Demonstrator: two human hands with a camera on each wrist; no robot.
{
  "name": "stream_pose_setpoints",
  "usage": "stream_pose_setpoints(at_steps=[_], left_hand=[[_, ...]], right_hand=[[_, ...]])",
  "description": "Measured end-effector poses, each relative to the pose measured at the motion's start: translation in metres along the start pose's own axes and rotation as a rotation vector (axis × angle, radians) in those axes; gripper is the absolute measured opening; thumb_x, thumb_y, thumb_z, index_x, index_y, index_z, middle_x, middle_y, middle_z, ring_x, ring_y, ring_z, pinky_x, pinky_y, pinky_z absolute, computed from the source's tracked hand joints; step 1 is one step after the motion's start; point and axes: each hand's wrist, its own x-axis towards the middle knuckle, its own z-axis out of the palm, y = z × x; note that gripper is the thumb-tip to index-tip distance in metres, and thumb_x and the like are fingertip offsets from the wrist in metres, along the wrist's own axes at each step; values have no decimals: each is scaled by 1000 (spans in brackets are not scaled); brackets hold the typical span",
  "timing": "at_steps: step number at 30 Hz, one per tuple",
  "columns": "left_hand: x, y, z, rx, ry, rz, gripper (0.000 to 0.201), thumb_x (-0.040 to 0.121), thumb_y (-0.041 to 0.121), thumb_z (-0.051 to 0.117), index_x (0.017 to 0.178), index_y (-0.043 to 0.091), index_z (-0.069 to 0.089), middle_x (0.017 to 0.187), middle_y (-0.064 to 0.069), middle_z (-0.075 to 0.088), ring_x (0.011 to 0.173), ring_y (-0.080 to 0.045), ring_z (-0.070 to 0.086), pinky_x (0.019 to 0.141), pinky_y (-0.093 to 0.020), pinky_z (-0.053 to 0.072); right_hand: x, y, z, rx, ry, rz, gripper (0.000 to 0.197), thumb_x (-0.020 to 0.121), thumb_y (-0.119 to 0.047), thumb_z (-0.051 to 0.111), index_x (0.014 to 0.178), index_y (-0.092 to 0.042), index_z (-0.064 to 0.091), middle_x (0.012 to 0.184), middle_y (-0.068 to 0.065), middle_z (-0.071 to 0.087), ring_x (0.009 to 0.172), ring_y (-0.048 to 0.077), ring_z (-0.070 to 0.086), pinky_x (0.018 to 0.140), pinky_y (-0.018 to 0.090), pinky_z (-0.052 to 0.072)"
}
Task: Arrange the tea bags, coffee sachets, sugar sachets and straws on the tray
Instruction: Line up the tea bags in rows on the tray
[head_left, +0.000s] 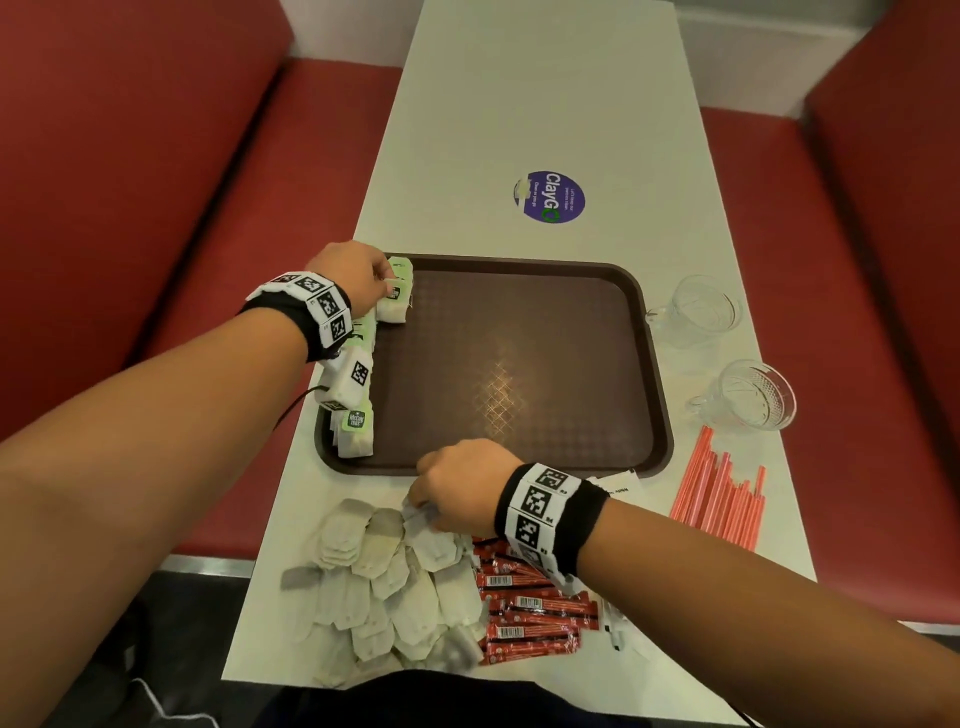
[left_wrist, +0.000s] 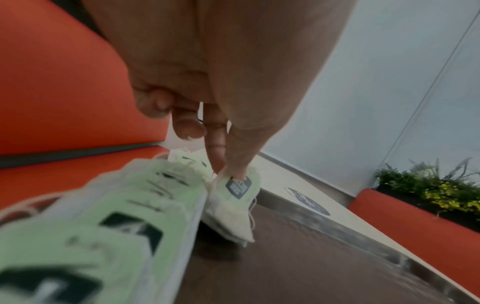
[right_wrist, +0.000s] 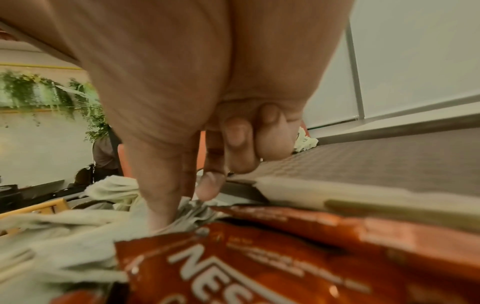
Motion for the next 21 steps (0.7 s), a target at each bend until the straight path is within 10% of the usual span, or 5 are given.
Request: stream_pose_setpoints(at_steps=[13, 21], left_hand=[[4, 8, 1, 48, 50, -33, 26, 85, 37, 68, 109, 29, 61, 105, 0, 68, 98, -26, 62, 76, -35, 50], [-103, 24, -8, -251, 23, 334, 17, 89, 22, 70, 98, 36, 65, 88, 19, 63, 66, 11, 54, 71, -22, 48]], right_hand=[[-10, 10, -6, 187, 34, 43, 5, 87, -21, 62, 91, -18, 62, 98, 2, 63, 82, 23, 57, 73, 37, 51], [-30, 44, -24, 478, 364, 302, 10, 91, -34, 67, 94, -25, 65, 88, -9, 67, 83, 14, 62, 76, 30, 50]])
